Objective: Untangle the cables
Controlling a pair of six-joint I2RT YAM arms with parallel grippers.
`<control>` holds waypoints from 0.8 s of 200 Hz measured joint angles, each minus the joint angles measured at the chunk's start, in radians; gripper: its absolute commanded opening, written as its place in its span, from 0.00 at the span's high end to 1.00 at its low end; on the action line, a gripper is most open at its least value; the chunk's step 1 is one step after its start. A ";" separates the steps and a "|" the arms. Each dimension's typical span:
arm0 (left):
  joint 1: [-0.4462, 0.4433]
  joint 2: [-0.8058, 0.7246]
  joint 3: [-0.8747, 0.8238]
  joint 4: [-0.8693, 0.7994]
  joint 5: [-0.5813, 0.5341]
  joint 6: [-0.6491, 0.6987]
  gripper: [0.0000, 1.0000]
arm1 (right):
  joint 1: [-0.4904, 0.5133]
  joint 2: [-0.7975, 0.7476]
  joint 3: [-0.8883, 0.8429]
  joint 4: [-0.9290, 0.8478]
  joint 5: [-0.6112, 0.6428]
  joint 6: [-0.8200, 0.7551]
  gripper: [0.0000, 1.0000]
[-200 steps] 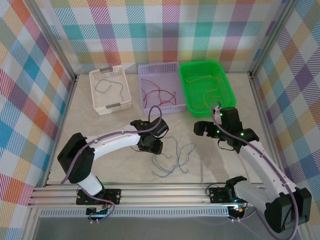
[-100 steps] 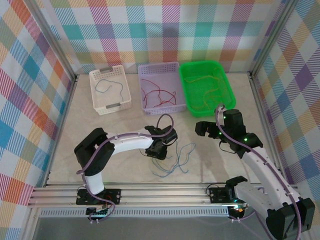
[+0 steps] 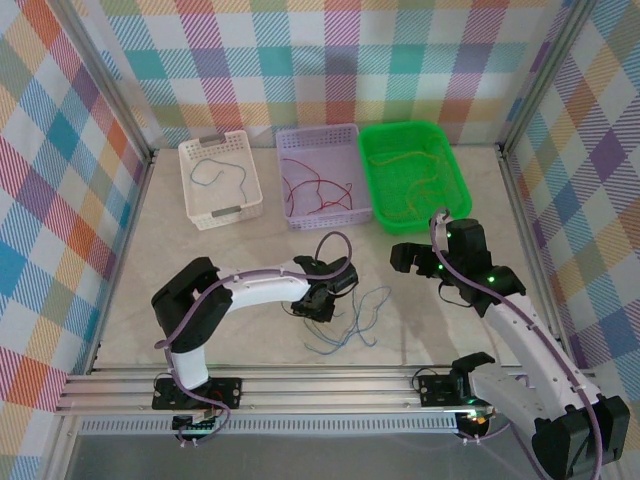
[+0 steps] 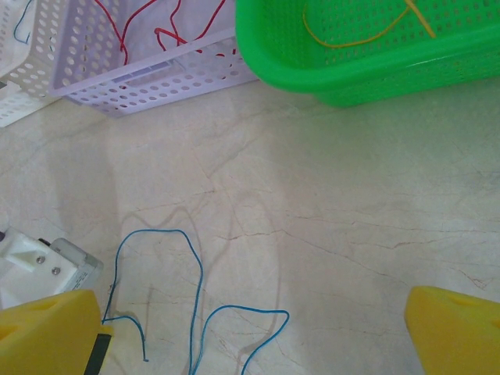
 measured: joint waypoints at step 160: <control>-0.071 -0.031 -0.079 0.029 -0.047 -0.113 0.83 | 0.000 0.000 0.000 0.000 0.008 0.000 0.00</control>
